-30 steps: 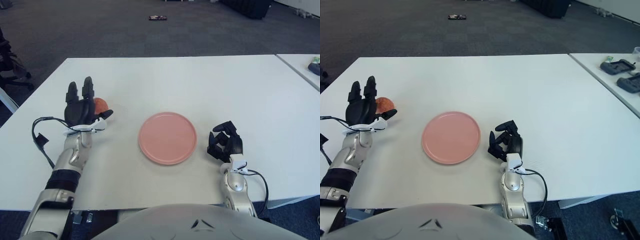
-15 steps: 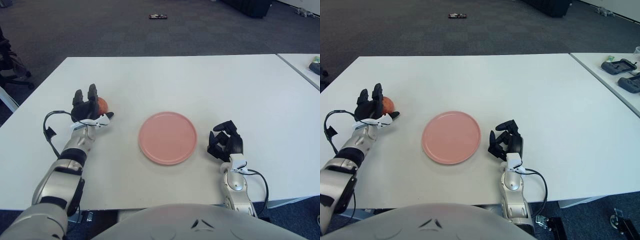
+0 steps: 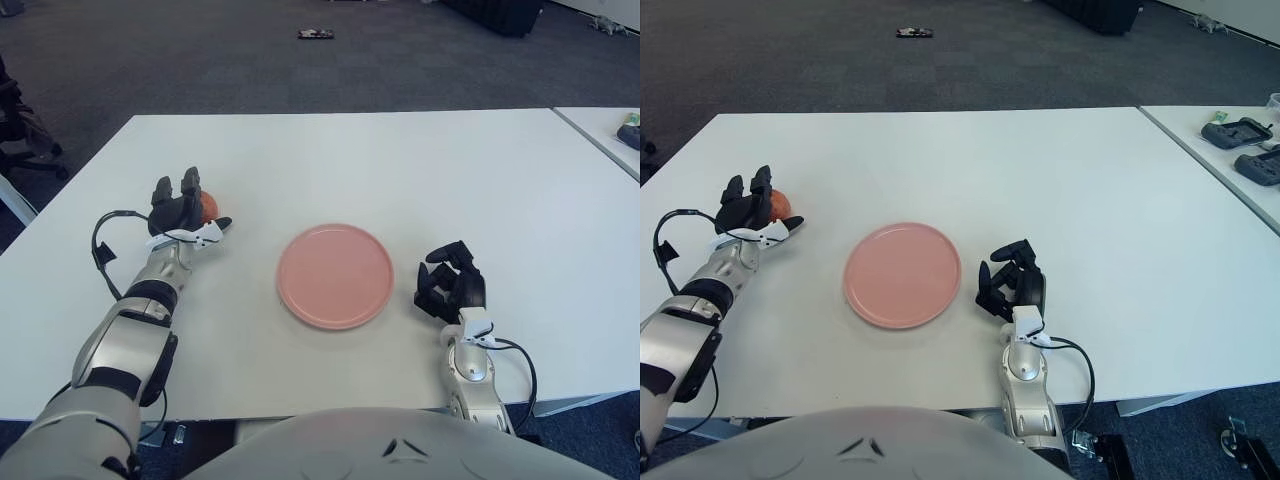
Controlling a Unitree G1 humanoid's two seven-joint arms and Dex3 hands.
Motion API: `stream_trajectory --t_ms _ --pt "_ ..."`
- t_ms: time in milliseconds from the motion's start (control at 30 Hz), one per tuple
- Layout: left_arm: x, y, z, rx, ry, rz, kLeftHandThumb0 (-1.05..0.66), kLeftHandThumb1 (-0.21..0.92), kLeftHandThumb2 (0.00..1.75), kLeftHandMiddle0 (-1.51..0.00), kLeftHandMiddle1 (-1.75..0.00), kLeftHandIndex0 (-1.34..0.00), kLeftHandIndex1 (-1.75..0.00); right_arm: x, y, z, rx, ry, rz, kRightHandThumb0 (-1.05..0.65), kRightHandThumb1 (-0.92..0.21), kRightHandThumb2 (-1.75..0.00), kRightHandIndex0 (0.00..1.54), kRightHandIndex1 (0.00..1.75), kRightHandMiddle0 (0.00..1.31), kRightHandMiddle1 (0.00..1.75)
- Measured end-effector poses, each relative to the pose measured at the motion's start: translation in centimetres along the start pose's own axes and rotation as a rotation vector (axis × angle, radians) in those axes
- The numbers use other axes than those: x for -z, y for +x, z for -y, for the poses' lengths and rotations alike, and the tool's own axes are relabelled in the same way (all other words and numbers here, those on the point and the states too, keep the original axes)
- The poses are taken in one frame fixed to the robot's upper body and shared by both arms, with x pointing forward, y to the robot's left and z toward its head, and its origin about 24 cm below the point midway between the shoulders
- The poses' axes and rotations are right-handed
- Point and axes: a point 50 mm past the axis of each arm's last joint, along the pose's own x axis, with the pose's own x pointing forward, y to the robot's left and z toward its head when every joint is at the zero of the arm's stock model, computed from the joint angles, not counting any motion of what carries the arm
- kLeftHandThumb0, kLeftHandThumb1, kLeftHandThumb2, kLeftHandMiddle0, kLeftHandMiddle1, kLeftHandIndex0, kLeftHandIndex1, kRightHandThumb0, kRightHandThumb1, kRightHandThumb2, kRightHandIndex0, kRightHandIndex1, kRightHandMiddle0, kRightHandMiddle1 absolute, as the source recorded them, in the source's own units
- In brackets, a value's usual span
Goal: Put the apple into the plate.
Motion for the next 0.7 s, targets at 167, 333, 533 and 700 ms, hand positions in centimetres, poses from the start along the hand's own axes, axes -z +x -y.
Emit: stream_trajectory --t_ms 167,333,533,700 --pt "-0.13 0.23 -0.08 0.021 0.001 0.000 -1.03 0.92 0.48 0.00 0.00 0.00 -0.43 0.00 -0.02 0.01 -0.001 0.001 0.001 -0.43 -0.48 -1.12 0.88 1.75 0.48 1.75" --pt "-0.23 0.29 -0.04 0.042 0.007 0.011 -1.02 0.92 0.49 0.00 0.00 0.00 -0.49 0.02 -0.04 0.02 -0.001 0.000 0.001 -0.43 -0.48 -1.12 0.87 1.74 0.48 1.75" --pt "-0.05 0.26 0.01 0.058 0.002 0.008 -0.97 0.90 0.47 -0.01 -0.23 0.00 -0.68 0.05 -0.09 0.06 0.000 0.001 0.000 -0.43 -0.49 -1.11 0.87 1.72 0.47 1.75" --pt "-0.04 0.23 0.03 0.060 -0.020 0.008 -0.93 0.81 0.54 0.00 -0.86 0.00 -1.00 0.08 -0.16 0.10 0.001 0.002 0.000 -0.43 -0.49 -1.11 0.88 1.72 0.47 1.75"
